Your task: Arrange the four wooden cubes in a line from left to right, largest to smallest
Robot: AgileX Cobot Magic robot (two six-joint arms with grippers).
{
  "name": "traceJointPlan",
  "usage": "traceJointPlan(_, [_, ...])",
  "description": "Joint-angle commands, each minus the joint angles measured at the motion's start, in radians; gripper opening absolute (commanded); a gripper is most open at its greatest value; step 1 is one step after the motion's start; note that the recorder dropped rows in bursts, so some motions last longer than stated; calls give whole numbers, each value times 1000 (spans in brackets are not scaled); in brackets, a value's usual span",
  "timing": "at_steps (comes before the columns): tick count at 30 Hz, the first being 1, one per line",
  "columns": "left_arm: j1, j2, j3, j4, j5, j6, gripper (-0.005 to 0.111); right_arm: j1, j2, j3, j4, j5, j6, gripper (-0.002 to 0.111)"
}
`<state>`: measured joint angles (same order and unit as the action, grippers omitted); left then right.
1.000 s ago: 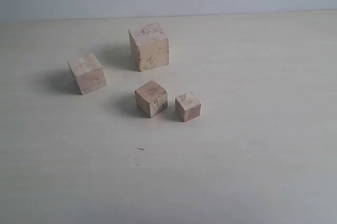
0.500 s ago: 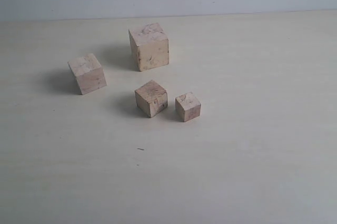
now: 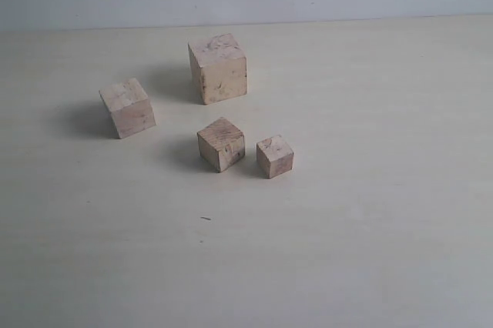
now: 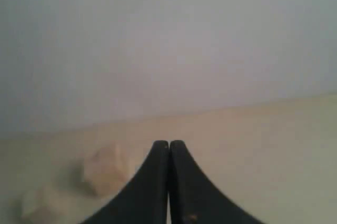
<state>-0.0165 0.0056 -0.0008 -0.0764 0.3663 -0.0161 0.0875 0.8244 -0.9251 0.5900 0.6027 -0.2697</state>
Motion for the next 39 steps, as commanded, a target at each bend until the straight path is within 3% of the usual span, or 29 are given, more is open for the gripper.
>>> traceJointPlan(1, [-6, -6, 1, 4, -8, -6, 0, 143, 297, -85, 280, 234, -213, 0])
traceJointPlan(7, [-6, -6, 1, 4, -8, -6, 0, 210, 546, -111, 472, 214, -245, 0])
traceJointPlan(24, [-6, -6, 1, 4, -8, -6, 0, 210, 792, -111, 509, -23, -201, 0])
traceJointPlan(31, [-6, -6, 1, 4, -8, -6, 0, 222, 835, -184, 499, 37, -422, 0])
traceJointPlan(34, [-6, -6, 1, 4, -8, -6, 0, 285, 853, -255, 347, 32, -361, 0])
traceJointPlan(39, [-6, -6, 1, 4, -8, -6, 0, 461, 898, -390, -124, 30, 7, 0])
